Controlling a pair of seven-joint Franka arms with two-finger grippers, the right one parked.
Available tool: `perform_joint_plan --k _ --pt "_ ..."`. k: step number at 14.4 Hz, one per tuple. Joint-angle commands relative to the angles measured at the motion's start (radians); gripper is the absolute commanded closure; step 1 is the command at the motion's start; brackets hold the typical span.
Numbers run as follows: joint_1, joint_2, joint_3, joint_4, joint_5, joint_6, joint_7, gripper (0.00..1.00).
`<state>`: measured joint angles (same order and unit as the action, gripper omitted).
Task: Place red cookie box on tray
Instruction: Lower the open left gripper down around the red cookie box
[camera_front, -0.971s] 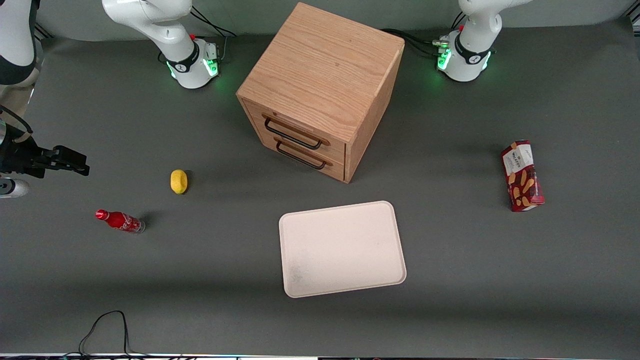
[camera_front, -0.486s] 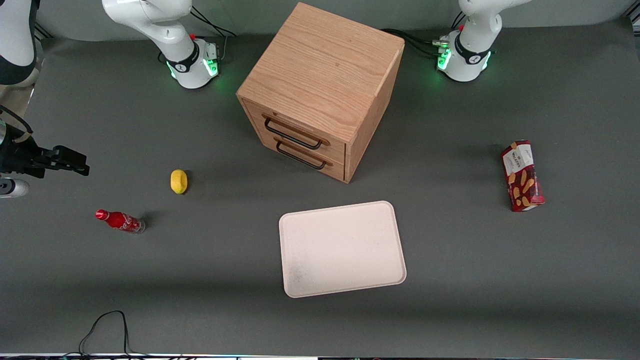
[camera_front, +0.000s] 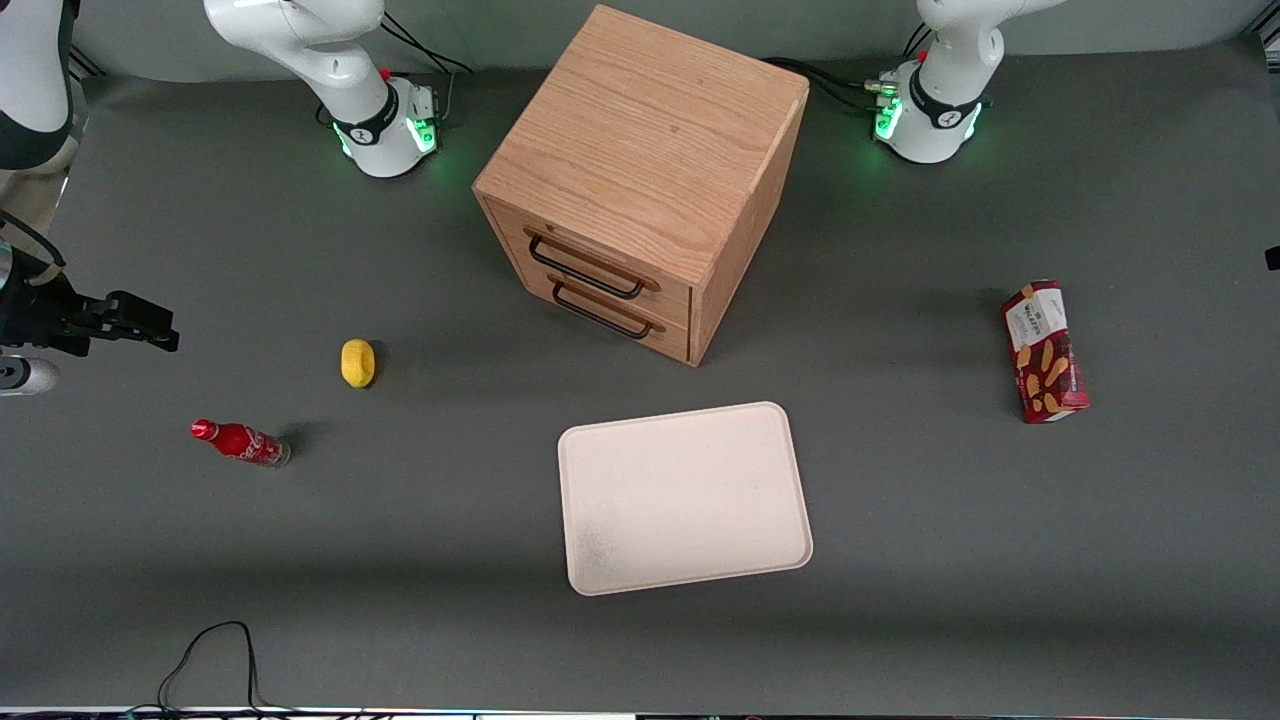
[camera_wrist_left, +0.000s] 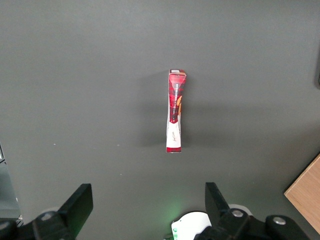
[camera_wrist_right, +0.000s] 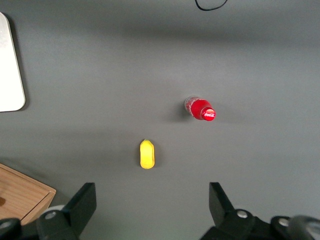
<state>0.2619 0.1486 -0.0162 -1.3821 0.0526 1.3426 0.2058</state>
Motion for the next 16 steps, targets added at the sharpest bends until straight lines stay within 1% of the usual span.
perform_joint_plan --k 1,3,6,11,16 --pt "-0.030 0.002 0.005 -0.024 0.013 0.010 -0.031 0.00" --pt "-0.039 0.002 0.005 -0.096 0.029 0.108 -0.036 0.00" --pt "-0.046 0.003 0.005 -0.246 0.030 0.284 -0.037 0.00" --pt "-0.047 -0.003 0.005 -0.545 0.029 0.609 -0.062 0.00" --pt "-0.070 -0.001 0.004 -0.777 0.020 0.824 -0.079 0.00"
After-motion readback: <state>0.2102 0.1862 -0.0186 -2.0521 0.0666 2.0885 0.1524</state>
